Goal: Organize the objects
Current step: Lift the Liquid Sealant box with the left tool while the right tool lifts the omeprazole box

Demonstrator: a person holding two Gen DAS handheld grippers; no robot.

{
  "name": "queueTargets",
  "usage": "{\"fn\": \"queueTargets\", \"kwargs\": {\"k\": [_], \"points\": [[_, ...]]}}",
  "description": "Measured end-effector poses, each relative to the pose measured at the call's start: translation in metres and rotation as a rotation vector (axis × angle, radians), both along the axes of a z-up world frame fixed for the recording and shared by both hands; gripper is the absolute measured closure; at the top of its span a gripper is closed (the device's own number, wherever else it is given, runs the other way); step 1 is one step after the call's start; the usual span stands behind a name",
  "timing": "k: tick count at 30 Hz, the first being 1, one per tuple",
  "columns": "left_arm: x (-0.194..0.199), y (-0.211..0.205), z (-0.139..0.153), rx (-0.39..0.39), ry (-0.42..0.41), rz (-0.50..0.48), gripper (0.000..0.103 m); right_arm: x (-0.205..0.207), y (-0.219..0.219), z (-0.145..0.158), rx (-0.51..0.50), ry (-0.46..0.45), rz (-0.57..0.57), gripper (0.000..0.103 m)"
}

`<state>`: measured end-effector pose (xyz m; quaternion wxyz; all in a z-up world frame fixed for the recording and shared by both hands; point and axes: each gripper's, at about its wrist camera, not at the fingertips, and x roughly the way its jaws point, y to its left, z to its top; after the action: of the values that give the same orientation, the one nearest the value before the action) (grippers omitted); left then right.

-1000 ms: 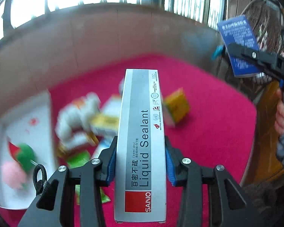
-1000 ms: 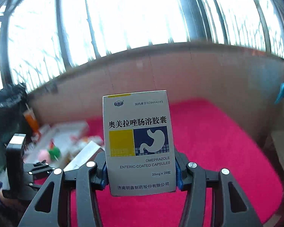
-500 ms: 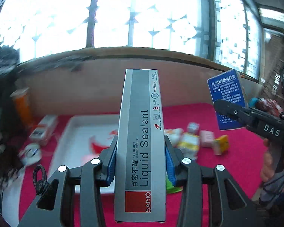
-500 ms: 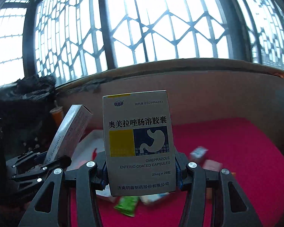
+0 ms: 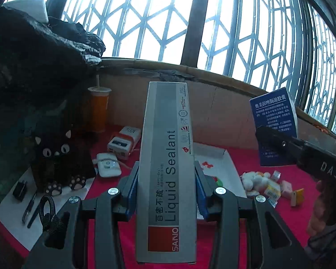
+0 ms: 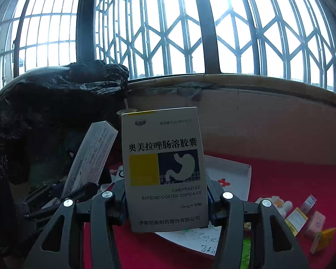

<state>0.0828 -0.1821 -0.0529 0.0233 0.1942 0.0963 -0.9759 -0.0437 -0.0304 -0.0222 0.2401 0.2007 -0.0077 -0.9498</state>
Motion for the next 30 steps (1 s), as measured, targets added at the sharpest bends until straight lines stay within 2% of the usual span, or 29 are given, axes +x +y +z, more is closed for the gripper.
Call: {"fn": "queueTargets", "kwargs": {"k": [3,7,10,13,15,19,21,23,26,30], "points": [[0.001,-0.004,0.023,-0.034,0.047,0.004,0.061,0.001,0.004,0.018,-0.049,0.043,-0.029,0.047],[-0.002,0.004,0.013,-0.025,0.043,0.005,0.061,0.015,0.029,-0.005,-0.061,0.063,-0.083,0.047],[-0.012,0.024,0.013,-0.02,0.018,-0.039,0.061,0.023,0.07,-0.003,-0.052,0.051,-0.171,0.047],[-0.011,0.053,0.033,-0.064,0.098,-0.085,0.061,0.039,0.119,0.011,-0.063,0.087,-0.277,0.047],[-0.013,0.075,0.032,-0.077,0.112,-0.115,0.061,0.055,0.147,0.004,-0.064,0.1,-0.342,0.047],[-0.03,0.127,0.003,-0.081,0.02,-0.223,0.061,0.077,0.192,-0.027,-0.062,0.079,-0.451,0.047],[-0.037,0.159,0.006,-0.105,-0.011,-0.301,0.061,0.081,0.222,-0.025,-0.083,0.05,-0.514,0.047],[-0.036,0.185,0.023,-0.151,0.035,-0.353,0.061,0.089,0.253,-0.012,-0.121,0.06,-0.574,0.047],[-0.034,0.234,0.046,-0.218,0.101,-0.459,0.061,0.117,0.288,0.002,-0.162,0.15,-0.679,0.047],[-0.025,0.295,0.034,-0.31,0.078,-0.629,0.061,0.147,0.331,-0.014,-0.237,0.171,-0.825,0.047]]}}
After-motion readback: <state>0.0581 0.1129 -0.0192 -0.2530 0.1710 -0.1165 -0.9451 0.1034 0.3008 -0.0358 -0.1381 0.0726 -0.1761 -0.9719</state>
